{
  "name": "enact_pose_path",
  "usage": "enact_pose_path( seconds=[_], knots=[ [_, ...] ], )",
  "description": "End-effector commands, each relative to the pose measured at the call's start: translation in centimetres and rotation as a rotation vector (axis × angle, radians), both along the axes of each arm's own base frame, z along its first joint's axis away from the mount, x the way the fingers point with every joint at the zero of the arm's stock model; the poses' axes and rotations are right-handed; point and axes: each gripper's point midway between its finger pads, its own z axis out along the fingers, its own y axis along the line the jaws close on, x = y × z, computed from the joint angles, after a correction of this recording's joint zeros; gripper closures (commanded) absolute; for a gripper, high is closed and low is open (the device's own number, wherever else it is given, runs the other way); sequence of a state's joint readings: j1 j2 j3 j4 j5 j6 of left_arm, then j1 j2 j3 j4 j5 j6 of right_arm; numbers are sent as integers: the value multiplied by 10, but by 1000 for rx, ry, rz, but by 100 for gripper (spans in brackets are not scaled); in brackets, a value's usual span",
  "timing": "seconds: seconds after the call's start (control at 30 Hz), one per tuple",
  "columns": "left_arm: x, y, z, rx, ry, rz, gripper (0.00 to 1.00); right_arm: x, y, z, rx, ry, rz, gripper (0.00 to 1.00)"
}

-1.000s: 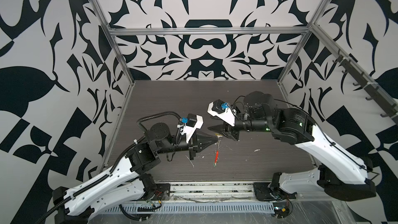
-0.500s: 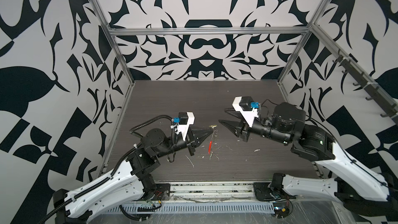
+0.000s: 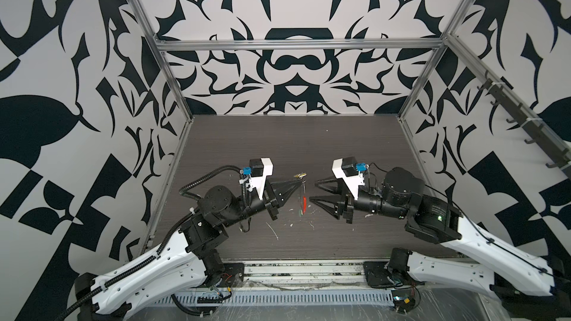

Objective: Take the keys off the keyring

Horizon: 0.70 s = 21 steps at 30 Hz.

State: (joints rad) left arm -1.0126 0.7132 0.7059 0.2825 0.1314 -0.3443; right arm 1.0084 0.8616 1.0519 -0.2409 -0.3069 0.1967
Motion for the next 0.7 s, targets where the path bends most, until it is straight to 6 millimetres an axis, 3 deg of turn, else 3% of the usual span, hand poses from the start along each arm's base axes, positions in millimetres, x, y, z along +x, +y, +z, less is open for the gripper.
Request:
enact_pose_path(
  seconds=[0.0,0.13,0.47,0.67],
  knots=[
    [-6,3,10,-47,-24,-26,100,4,-2,30,140,35,56,51],
    [-9,1,8,-41,-24,-47,100,14,-6,31,201,84,97,51],
    [-7,-2,5,-32,-17,-50,100,6,1,31,232,119,224,55],
    [-6,-1,5,-33,-13,-41,100,8,7,27,226,142,243,66]
  ],
)
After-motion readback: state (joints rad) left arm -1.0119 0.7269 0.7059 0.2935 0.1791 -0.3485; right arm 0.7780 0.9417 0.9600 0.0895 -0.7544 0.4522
